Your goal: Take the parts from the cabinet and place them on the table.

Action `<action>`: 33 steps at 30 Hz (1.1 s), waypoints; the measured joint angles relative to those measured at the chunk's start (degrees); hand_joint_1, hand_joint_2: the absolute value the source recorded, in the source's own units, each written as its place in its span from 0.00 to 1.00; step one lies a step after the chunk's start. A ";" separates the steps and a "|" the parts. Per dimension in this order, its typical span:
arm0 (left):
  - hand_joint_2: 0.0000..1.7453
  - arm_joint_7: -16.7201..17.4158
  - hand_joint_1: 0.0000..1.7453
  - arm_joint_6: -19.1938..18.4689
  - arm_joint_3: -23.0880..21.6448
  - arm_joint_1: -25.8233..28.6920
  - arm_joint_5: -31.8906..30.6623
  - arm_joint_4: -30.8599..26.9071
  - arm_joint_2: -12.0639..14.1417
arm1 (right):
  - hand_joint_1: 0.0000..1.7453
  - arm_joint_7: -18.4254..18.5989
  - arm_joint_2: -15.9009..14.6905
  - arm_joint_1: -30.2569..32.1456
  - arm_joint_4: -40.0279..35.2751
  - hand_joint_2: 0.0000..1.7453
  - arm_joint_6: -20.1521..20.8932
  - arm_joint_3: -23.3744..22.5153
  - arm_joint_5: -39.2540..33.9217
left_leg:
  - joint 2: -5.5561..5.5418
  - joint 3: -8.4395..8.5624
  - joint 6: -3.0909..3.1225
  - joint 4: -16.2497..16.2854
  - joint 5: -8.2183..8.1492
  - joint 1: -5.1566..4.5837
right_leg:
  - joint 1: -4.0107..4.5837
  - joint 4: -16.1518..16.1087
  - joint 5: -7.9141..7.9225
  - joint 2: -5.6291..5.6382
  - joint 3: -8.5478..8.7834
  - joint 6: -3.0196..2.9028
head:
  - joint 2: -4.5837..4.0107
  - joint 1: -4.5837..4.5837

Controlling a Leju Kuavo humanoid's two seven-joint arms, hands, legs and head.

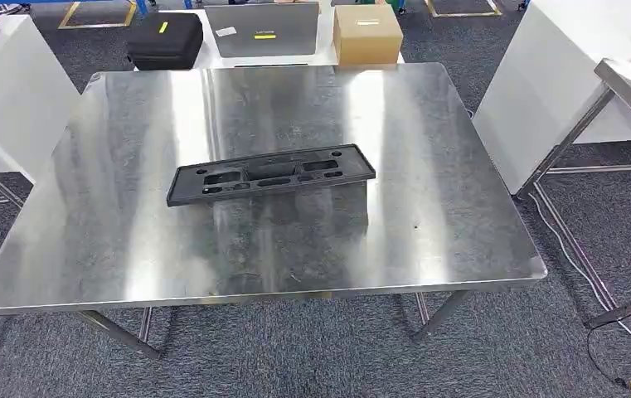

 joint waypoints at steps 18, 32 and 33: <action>0.00 -0.02 0.00 -0.09 0.02 0.00 0.18 0.00 0.00 | 0.00 0.00 0.02 0.01 0.00 1.00 0.00 0.00 0.00 | 0.00 -0.06 0.03 0.12 -0.01 -0.31 | -0.38 -0.03 0.15 0.00 0.41 0.24 | 0.00 0.00; 0.00 -0.39 0.00 -0.07 0.02 0.03 0.44 0.00 0.04 | 0.00 -0.28 0.11 0.24 0.00 1.00 0.00 0.00 -0.02 | 0.45 -0.89 2.62 -0.83 1.56 -0.23 | -0.22 18.84 -8.36 -0.12 -8.08 0.42 | 0.00 0.31; 0.00 -0.39 0.00 -0.07 0.02 0.06 0.44 0.00 -0.02 | 0.00 -0.28 0.02 0.25 0.00 1.00 0.00 -0.02 -0.02 | 0.42 -0.96 2.49 -0.81 1.66 -0.27 | -0.07 17.19 -7.50 -0.12 -7.06 0.79 | 0.00 0.31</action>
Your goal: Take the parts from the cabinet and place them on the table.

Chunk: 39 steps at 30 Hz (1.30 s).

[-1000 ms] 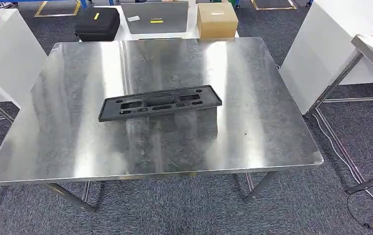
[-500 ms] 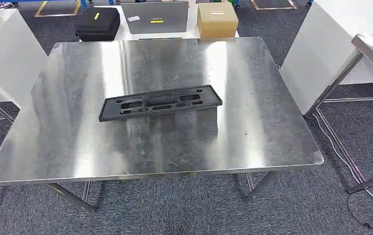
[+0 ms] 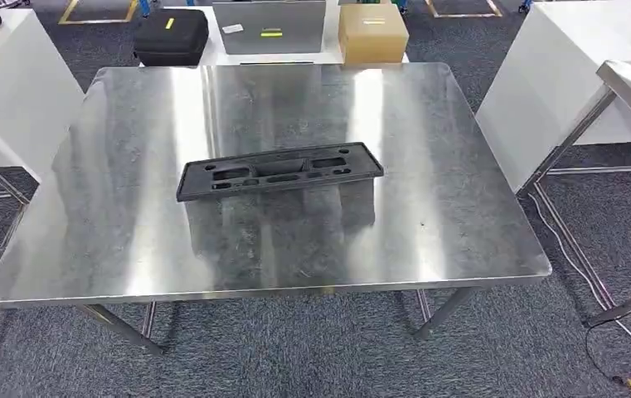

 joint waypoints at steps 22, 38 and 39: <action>0.00 -0.07 0.00 -0.02 0.00 -0.09 -0.15 0.00 0.09 | 0.00 -0.22 0.28 -0.25 0.00 1.00 0.00 0.02 -0.02 | -0.42 3.15 -3.24 0.37 -3.04 1.25 | 0.34 -17.36 9.33 -0.28 6.58 -2.13 | 0.00 -0.33; 0.00 -0.11 0.00 -0.15 0.00 -0.13 -0.20 0.00 -0.17 | 0.00 -0.22 -0.15 -0.28 0.00 1.00 0.04 0.02 -0.02 | 0.24 -0.61 -2.96 0.53 1.03 0.82 | 0.77 -17.33 6.06 -0.17 9.30 -2.18 | 0.00 -0.20; 0.00 -0.11 0.00 -0.13 0.00 -0.06 -0.20 0.00 -0.09 | 0.00 -0.20 -0.04 -0.24 0.02 1.00 0.09 0.00 -0.02 | 0.16 -0.96 -3.24 0.80 0.92 1.09 | -0.33 -17.54 6.53 -0.25 9.22 -2.85 | 0.00 -0.15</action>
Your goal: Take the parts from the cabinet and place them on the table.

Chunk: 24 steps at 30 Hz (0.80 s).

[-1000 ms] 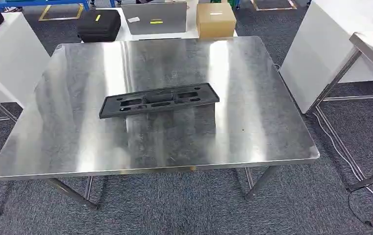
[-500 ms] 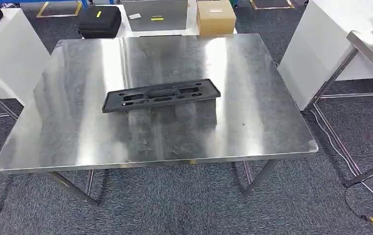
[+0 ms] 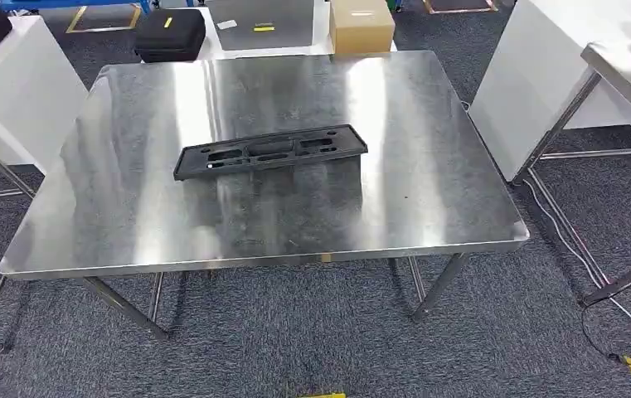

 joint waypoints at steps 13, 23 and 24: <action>0.00 -0.26 0.00 0.00 0.00 -0.09 0.00 0.00 0.07 | 0.00 0.13 0.06 -0.10 -0.02 1.00 0.04 0.00 -0.02 | -0.48 4.78 -0.28 -0.32 -4.53 0.49 | 0.73 0.73 2.84 -0.20 -3.01 0.70 | 0.00 -0.11; 0.00 -0.31 0.00 0.04 0.02 -0.12 0.00 0.00 -0.09 | 0.00 0.48 0.02 0.10 0.02 1.00 0.07 -0.04 -0.22 | 0.19 0.66 1.90 -1.73 0.15 0.35 | 0.45 13.97 -5.07 -0.08 -6.25 2.17 | 0.00 0.39; 0.00 -0.31 0.00 0.04 0.02 -0.12 -0.02 0.00 -0.13 | 0.00 0.48 0.00 0.02 0.02 1.00 0.07 -0.04 -0.22 | 0.18 0.25 1.63 -1.54 0.40 0.42 | 0.32 9.05 -3.59 -0.10 -3.07 2.71 | 0.00 0.39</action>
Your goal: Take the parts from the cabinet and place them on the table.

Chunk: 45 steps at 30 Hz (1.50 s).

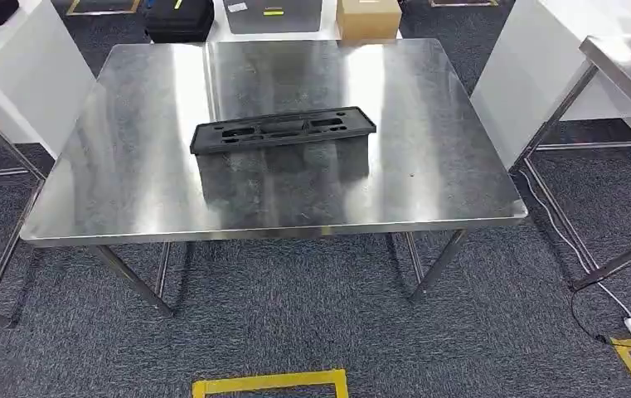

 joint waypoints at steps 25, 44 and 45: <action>0.00 -0.07 0.00 -0.57 -0.02 -0.33 -0.61 -0.13 0.55 | 0.00 0.02 0.44 -0.16 0.13 1.00 0.02 -0.06 0.09 | 0.33 5.27 0.68 -4.32 -1.03 0.22 | 0.54 -0.27 1.63 0.09 -5.02 -3.27 | 0.00 0.00; 0.00 -0.11 0.00 -0.55 0.00 0.10 -0.79 -0.11 0.04 | 0.00 0.24 0.26 0.10 0.17 1.00 -0.13 -0.09 0.04 | -0.07 -6.31 -2.18 18.63 -9.84 1.73 | 0.20 -5.64 2.78 0.25 0.51 -2.83 | 0.00 -0.31; 0.00 -0.09 0.00 -0.55 -0.02 0.09 -0.85 -0.11 0.02 | 0.00 0.24 0.28 0.14 0.17 1.00 -0.13 -0.11 0.00 | -0.17 -4.04 -1.24 15.26 -7.72 1.24 | 0.64 -5.65 2.89 0.27 0.50 -2.90 | 0.00 -0.31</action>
